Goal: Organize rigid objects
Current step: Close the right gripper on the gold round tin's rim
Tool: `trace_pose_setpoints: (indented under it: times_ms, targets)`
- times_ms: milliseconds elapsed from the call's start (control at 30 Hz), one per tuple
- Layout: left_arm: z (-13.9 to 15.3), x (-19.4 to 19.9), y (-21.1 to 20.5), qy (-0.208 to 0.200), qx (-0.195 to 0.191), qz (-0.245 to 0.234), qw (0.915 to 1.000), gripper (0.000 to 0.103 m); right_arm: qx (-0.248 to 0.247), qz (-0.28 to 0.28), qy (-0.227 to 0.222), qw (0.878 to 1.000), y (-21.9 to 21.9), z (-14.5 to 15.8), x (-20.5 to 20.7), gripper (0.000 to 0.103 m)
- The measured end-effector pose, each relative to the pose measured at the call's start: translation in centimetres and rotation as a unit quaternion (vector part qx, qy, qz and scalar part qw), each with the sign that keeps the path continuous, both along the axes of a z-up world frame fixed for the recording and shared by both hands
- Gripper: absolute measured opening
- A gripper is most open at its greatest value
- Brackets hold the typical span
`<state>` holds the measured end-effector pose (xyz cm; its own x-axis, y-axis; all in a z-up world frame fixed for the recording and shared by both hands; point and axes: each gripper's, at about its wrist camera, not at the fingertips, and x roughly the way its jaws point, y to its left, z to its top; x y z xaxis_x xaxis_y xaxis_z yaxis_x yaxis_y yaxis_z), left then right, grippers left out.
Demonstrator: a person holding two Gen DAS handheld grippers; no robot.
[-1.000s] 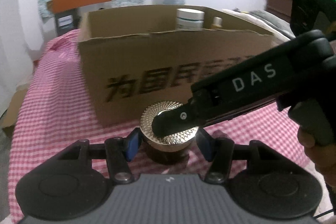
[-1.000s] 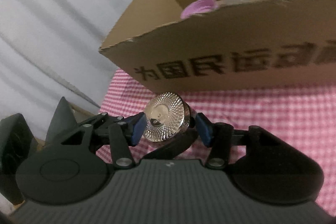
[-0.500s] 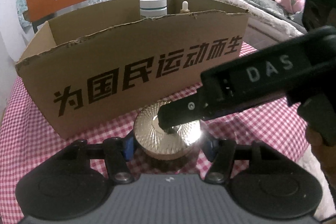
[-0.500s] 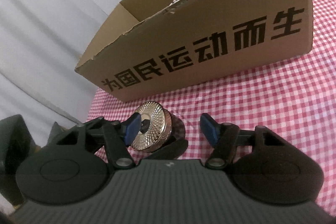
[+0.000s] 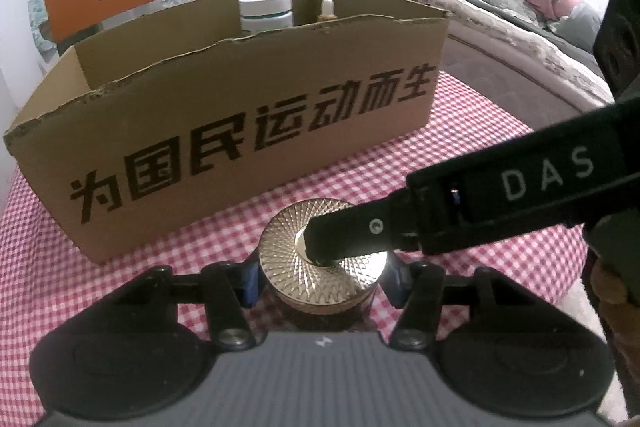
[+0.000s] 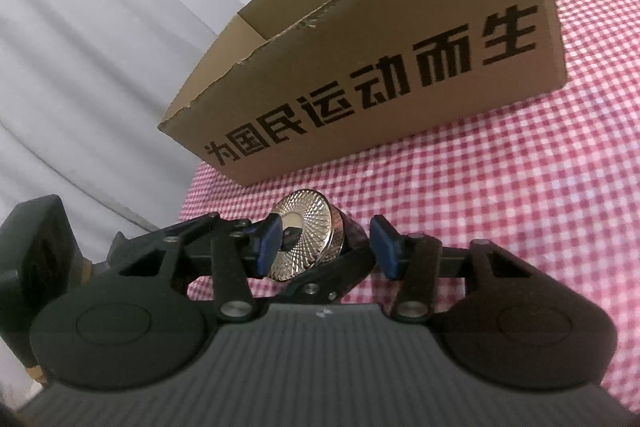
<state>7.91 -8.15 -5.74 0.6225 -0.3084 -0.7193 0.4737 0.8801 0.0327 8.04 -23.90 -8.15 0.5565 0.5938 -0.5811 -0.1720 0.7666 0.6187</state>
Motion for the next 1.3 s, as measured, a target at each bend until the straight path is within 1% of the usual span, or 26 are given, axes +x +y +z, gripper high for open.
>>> trace_pose_setpoints:
  times_ms: [100, 233, 400, 533, 633, 700, 933, 1167, 1233, 1300]
  targets:
    - [-0.1, -0.2, -0.3, -0.001, 0.014, -0.007, 0.9999, 0.059, -0.004, -0.002, 0.003, 1.000, -0.6, 0.0, -0.6, 0.054]
    - [-0.1, -0.4, -0.3, -0.010, 0.023, -0.012, 0.9996, 0.065, -0.010, -0.007, 0.005, 1.000, -0.7, -0.3, -0.9, 0.063]
    - [-0.1, -0.2, 0.0, -0.008, 0.015, -0.012, 0.9998, 0.066, -0.005, -0.009, 0.016, 1.000, -0.7, -0.7, -0.8, 0.069]
    - [-0.3, -0.3, -0.1, -0.010, 0.016, -0.014, 0.9997, 0.065, -0.009, -0.010, 0.018, 1.000, -0.3, -0.8, -0.5, 0.070]
    - [-0.4, -0.1, 0.0, -0.007, 0.010, -0.012, 0.9999, 0.064, -0.008, -0.010, 0.019, 1.000, -0.1, -0.8, -0.3, 0.070]
    - [-0.4, 0.0, -0.1, -0.008, 0.007, -0.012, 0.9999, 0.061, -0.009, -0.010, 0.020, 1.000, -0.1, -0.8, -0.3, 0.071]
    - [-0.4, 0.0, -0.5, -0.020, 0.012, -0.015, 0.9996, 0.060, -0.005, -0.012, 0.018, 1.000, -0.3, -0.8, -0.3, 0.070]
    - [-0.6, -0.1, -0.5, -0.026, 0.003, -0.011, 0.9996, 0.059, 0.005, -0.011, 0.020, 1.000, -0.5, -0.9, 0.1, 0.061]
    - [-0.5, -0.1, -0.4, -0.025, 0.001, -0.008, 0.9997, 0.059, 0.008, -0.009, 0.020, 1.000, -0.2, -0.9, 0.2, 0.056]
    - [-0.5, -0.2, -0.2, -0.023, 0.002, -0.006, 0.9997, 0.059, 0.007, -0.009, 0.019, 1.000, 0.1, -0.7, 0.3, 0.054]
